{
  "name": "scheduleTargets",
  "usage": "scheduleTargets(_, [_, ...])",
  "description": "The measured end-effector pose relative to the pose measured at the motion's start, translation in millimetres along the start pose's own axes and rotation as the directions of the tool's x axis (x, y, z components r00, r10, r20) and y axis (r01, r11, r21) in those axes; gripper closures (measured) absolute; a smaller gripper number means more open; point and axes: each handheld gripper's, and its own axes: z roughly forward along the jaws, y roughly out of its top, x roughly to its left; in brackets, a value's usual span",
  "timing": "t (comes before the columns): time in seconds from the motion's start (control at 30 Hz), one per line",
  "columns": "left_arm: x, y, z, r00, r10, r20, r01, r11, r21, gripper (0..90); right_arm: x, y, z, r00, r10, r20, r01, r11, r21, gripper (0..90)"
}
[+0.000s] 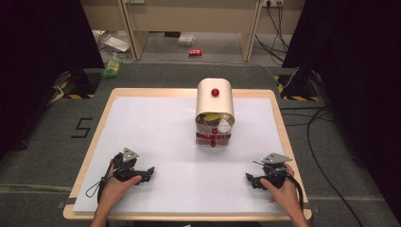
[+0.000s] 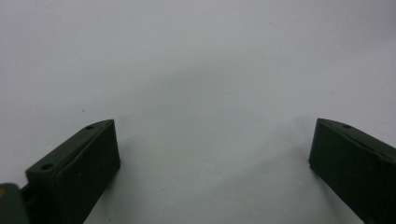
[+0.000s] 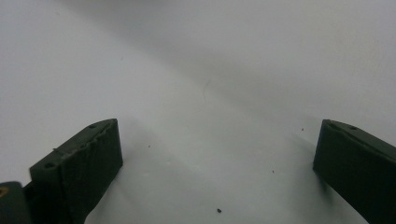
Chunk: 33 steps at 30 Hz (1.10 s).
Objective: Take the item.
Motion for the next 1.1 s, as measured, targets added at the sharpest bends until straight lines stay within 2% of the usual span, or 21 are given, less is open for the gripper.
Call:
scheduleTargets(0.2, [0.2,0.1,0.0,1.0,-0.001,0.001,0.001,1.0,0.001,1.0,-0.5,0.0,-0.4,1.0,-0.001,0.0,0.001,1.0,-0.004,2.7])
scheduleTargets(0.27, [0.2,0.1,0.1,1.0,-0.002,0.001,0.002,1.0,0.0,1.0,-0.6,-0.4,-1.7,1.0,0.008,0.003,-0.008,1.0,-0.012,6.7])
scheduleTargets(0.3, [0.2,0.1,0.1,1.0,-0.002,0.001,0.002,1.0,0.0,1.0,-1.0,-0.8,-3.1,0.9995,0.028,0.015,-0.027,0.999,-0.025,13.7])
scheduleTargets(0.37, [0.2,0.0,0.1,1.0,-0.002,0.001,0.002,1.0,-0.001,1.0,-1.7,-0.9,-3.9,0.9994,0.031,0.015,-0.03,0.999,-0.034,17.1])
scheduleTargets(0.53, [0.2,0.0,0.1,1.0,-0.002,0.001,0.002,1.0,-0.001,1.0,-3.2,0.3,-7.7,0.9998,0.012,-0.015,-0.013,0.997,-0.074,15.2])
scheduleTargets(0.7, [0.4,0.0,0.0,1.0,-0.003,0.002,0.003,1.0,-0.001,1.0,5.3,7.6,-12.4,0.9991,-0.017,-0.04,0.012,0.993,-0.12,15.4])
scheduleTargets(0.83, [0.6,0.0,0.0,1.0,-0.003,0.004,0.003,1.0,-0.001,1.0,15.0,15.4,-14.8,0.9974,-0.047,-0.055,0.039,0.99,-0.133,15.5])
scheduleTargets(0.97, [0.4,0.0,0.1,1.0,-0.003,0.003,0.003,1.0,-0.001,0.9,28.1,26.7,-23.5,0.9933,-0.087,-0.076,0.073,0.982,-0.173,15.9])
scheduleTargets(1.1, [0.3,0.1,0.2,1.0,-0.003,0.002,0.003,1.0,0.0,0.9,34.8,35.2,-29.0,0.9906,-0.101,-0.092,0.081,0.977,-0.199,16.3])
